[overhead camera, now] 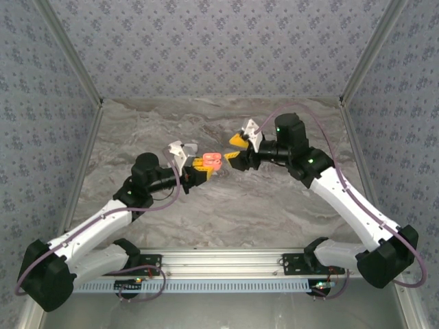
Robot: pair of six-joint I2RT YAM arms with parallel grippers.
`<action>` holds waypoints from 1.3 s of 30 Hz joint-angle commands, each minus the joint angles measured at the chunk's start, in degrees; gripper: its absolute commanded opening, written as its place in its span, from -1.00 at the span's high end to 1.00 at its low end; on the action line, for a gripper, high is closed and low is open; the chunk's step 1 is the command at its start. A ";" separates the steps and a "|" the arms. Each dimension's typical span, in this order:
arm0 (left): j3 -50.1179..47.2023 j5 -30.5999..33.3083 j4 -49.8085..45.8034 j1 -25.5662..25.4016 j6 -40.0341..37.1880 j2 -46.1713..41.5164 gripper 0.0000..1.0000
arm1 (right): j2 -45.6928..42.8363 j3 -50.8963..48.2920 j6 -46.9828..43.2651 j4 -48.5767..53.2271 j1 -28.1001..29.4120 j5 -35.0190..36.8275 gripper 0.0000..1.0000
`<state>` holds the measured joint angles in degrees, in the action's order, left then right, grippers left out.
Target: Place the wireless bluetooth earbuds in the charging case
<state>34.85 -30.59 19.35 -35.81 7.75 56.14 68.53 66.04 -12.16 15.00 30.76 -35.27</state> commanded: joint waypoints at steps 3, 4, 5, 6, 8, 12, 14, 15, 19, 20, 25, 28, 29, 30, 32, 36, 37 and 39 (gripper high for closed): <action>-1.30 11.79 -3.27 -0.35 -3.11 -6.56 1.00 | 6.41 1.77 10.87 1.75 -3.55 8.29 -0.22; -1.67 12.68 -4.35 -0.39 -3.49 -7.79 1.00 | 8.92 1.78 11.47 3.06 -4.01 8.65 -0.22; -1.88 13.09 -5.24 -0.39 -3.76 -8.70 1.00 | 11.18 3.88 12.10 4.34 -4.19 9.75 -0.20; -2.05 13.46 -6.41 -0.40 -4.01 -9.78 1.00 | 13.97 4.91 12.25 5.45 -4.20 10.54 -0.19; -2.32 14.04 -8.21 -0.38 -4.31 -11.52 1.00 | 19.71 6.52 12.49 5.94 -4.20 10.38 -0.17; -3.11 14.76 -9.43 -0.40 -4.37 -14.18 1.00 | 30.84 10.91 9.67 5.37 -2.61 9.90 -0.14; -3.38 14.94 -9.60 -0.37 -4.26 -15.00 1.00 | 36.19 14.14 7.66 5.08 -1.60 9.99 -0.13; -3.38 14.94 -9.68 -0.35 -4.22 -15.17 1.00 | 38.44 15.72 6.71 5.33 -1.23 9.65 -0.13; -3.37 14.81 -9.78 -0.40 -3.88 -15.36 1.00 | 48.18 23.62 4.72 7.46 -0.04 9.57 -0.10; -3.33 14.77 -9.77 -0.35 -3.82 -15.36 1.00 | 50.28 25.63 4.30 8.40 0.42 10.09 -0.10; -3.37 14.62 -9.86 -0.39 -3.60 -15.44 1.00 | 56.48 31.02 5.22 11.34 1.36 11.57 -0.10; -3.39 14.81 -9.95 -0.40 -3.79 -15.57 1.00 | 56.98 30.23 6.07 11.11 1.75 12.44 -0.10; -3.38 14.86 -9.95 -0.35 -3.91 -15.54 1.00 | 56.98 29.79 6.10 11.31 1.97 12.65 -0.10; -3.34 14.95 -9.95 -0.35 -3.96 -15.53 1.00 | 56.99 29.34 6.26 11.44 2.03 12.82 -0.10; -3.38 15.10 -9.87 -0.39 -4.14 -15.50 1.00 | 57.06 28.39 6.62 11.54 2.17 13.03 -0.10; -3.37 15.12 -9.80 -0.40 -4.14 -15.45 1.00 | 57.06 26.82 6.71 11.50 2.63 13.20 -0.08; -3.38 15.18 -9.77 -0.34 -4.10 -15.52 1.00 | 57.11 26.62 6.71 11.61 2.80 13.20 -0.07; -3.36 15.12 -9.75 -0.39 -4.01 -15.45 1.00 | 57.15 26.16 6.82 11.55 3.00 13.23 -0.05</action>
<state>31.64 -15.79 8.73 -35.81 4.29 41.56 124.95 93.12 -6.00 25.12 33.17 -22.68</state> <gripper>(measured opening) 0.213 0.526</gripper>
